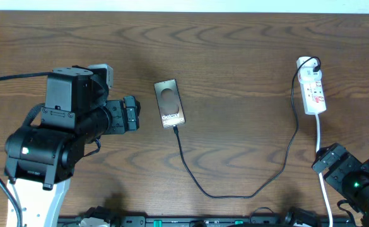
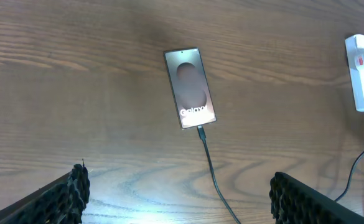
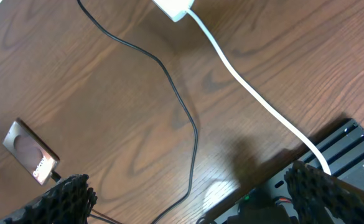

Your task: Plug charger to phone and switch on socket

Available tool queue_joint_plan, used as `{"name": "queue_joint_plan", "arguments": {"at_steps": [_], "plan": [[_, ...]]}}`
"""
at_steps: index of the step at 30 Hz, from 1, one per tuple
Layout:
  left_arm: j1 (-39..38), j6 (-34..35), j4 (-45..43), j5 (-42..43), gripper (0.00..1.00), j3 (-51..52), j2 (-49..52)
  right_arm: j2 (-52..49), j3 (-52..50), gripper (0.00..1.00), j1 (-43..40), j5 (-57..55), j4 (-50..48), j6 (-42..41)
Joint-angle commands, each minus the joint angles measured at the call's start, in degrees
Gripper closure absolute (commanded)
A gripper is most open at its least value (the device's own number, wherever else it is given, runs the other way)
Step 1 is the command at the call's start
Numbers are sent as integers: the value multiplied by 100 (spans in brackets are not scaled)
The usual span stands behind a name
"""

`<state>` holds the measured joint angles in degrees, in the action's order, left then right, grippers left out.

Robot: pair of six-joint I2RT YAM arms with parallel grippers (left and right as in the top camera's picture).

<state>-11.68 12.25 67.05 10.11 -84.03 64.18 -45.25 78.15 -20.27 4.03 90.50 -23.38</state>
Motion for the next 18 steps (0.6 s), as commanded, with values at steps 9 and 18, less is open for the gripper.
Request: {"name": "queue_joint_plan", "arguments": {"at_steps": [9,18], "plan": [[15,72,2,-74,9,-22,-20,1182,-903,1,1139,-511,-1318,361],[15,72,2,-74,9,-22,-20,3150,-3150,1,1797,-496,-3261,807]]}}
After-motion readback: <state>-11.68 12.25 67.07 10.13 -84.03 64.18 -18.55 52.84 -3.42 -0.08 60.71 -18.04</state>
